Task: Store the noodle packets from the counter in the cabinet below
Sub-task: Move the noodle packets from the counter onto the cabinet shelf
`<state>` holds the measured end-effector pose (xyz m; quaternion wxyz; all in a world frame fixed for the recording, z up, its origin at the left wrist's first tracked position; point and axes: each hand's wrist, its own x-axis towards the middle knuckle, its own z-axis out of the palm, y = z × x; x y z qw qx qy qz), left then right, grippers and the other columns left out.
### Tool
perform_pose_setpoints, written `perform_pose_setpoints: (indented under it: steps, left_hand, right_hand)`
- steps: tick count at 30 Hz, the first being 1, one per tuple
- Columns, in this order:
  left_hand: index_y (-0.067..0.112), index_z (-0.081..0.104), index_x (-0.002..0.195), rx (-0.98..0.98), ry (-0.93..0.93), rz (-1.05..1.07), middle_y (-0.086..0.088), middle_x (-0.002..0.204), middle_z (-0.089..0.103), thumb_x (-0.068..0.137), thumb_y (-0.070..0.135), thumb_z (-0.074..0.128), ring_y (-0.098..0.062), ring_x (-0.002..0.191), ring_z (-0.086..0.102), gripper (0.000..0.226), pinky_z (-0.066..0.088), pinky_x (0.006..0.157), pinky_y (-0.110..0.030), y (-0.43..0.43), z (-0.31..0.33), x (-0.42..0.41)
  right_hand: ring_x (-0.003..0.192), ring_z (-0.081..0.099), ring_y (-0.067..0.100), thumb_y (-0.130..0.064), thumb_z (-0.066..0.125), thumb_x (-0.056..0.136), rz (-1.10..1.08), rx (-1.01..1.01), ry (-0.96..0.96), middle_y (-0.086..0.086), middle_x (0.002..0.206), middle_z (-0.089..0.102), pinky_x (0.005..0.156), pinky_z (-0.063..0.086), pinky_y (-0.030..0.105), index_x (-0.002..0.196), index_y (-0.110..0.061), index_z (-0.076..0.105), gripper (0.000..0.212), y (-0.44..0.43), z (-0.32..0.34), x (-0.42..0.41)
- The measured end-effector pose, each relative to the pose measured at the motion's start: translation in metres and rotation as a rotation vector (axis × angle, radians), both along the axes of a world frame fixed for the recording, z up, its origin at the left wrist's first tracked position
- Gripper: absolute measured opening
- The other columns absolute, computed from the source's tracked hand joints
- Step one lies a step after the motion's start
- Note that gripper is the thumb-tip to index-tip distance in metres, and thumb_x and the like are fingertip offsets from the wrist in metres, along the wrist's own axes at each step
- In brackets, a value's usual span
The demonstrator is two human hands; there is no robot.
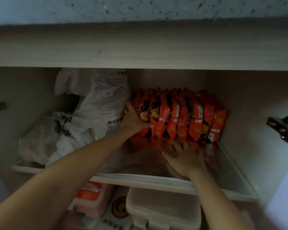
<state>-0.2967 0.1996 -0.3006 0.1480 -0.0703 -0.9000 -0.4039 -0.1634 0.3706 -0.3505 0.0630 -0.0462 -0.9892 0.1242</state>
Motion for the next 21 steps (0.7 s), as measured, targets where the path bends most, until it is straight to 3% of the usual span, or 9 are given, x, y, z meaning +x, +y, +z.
perform_pose_setpoints:
  steps: [2, 4, 7, 10, 17, 21]
  left_hand:
    - [0.019, -0.015, 0.146, 0.182, -0.098, -0.135, -0.008, 0.157, 0.002, 0.055, 0.054, 0.082, -0.026, 0.145, 0.009, 0.137, 0.020, 0.117, -0.044, -0.006, 0.003, 0.003]
    - [0.027, -0.002, 0.146, 0.410, -0.145, -0.208, -0.003, 0.153, 0.019, 0.070, 0.059, 0.068, -0.026, 0.141, 0.024, 0.108, 0.029, 0.113, -0.046, -0.014, 0.006, 0.005]
    - [0.020, 0.010, 0.144, 0.514, -0.072, -0.240, -0.006, 0.143, 0.038, 0.088, 0.036, 0.060, -0.018, 0.125, 0.043, 0.077, 0.040, 0.099, -0.032, -0.018, 0.004, 0.008]
    - [0.018, 0.012, 0.146, 0.563, -0.010, -0.214, -0.007, 0.142, 0.040, 0.089, 0.027, 0.062, -0.015, 0.120, 0.043, 0.076, 0.038, 0.096, -0.027, -0.009, 0.001, 0.004]
    - [0.018, 0.029, 0.143, 0.581, 0.034, -0.141, -0.008, 0.135, 0.050, 0.084, 0.023, 0.067, -0.023, 0.123, 0.049, 0.070, 0.040, 0.107, -0.041, -0.003, -0.005, -0.018]
    - [0.020, 0.025, 0.144, 0.562, 0.031, -0.127, -0.007, 0.137, 0.049, 0.082, 0.026, 0.070, -0.022, 0.124, 0.048, 0.078, 0.039, 0.107, -0.038, -0.002, -0.007, -0.018]
  right_hand:
    - [0.144, 0.015, 0.021, -0.066, 0.028, 0.088, -0.003, -0.014, -0.001, -0.006, 0.155, 0.014, 0.113, 0.011, 0.050, 0.145, -0.039, 0.020, 0.063, 0.000, 0.000, 0.000]
    - [0.144, 0.015, 0.021, -0.067, 0.027, 0.088, -0.006, -0.012, -0.009, -0.006, 0.156, 0.014, 0.114, 0.011, 0.051, 0.145, -0.039, 0.020, 0.064, 0.000, 0.000, -0.001]
    - [0.144, 0.015, 0.021, -0.067, 0.028, 0.088, -0.008, -0.012, -0.010, -0.007, 0.156, 0.013, 0.114, 0.010, 0.051, 0.146, -0.039, 0.020, 0.065, -0.001, 0.000, -0.001]
    - [0.144, 0.015, 0.021, -0.066, 0.028, 0.088, -0.004, -0.012, -0.002, -0.006, 0.155, 0.014, 0.114, 0.011, 0.050, 0.145, -0.039, 0.020, 0.064, 0.000, 0.000, -0.001]
    - [0.144, 0.015, 0.021, -0.066, 0.029, 0.089, -0.002, -0.022, 0.005, -0.008, 0.156, 0.013, 0.115, 0.010, 0.050, 0.145, -0.038, 0.021, 0.063, 0.000, 0.000, -0.001]
    - [0.144, 0.015, 0.020, -0.066, 0.029, 0.089, -0.006, -0.027, -0.005, -0.008, 0.155, 0.014, 0.116, 0.010, 0.051, 0.145, -0.039, 0.021, 0.063, -0.001, 0.001, -0.001]
